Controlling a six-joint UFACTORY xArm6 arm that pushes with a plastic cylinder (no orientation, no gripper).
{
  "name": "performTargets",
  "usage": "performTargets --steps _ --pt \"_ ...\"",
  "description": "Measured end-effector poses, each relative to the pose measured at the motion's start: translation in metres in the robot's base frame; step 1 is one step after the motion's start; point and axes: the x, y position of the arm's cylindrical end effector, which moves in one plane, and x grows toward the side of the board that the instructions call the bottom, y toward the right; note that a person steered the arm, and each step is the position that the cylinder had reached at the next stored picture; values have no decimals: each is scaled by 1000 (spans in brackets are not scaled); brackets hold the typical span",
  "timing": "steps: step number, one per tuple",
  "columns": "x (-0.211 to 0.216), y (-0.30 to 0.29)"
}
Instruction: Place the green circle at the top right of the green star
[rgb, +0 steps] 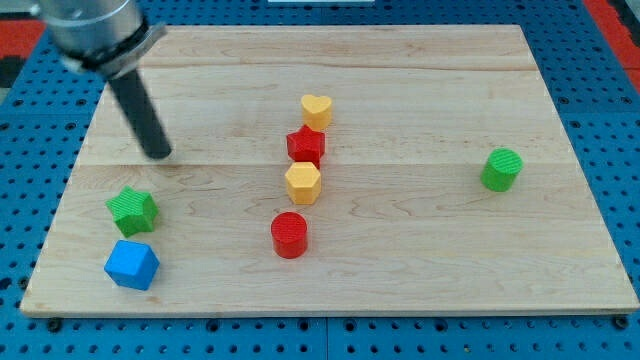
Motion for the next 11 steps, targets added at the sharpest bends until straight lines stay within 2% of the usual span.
performTargets --steps 1,2,3,4,5,6,7,8,10,11 --pt "-102 81" --pt "-149 198" --pt "-104 320" --pt "-22 429" --pt "90 444" --pt "103 390" --pt "124 377" --pt "86 381" --pt "-39 324" --pt "-28 383"
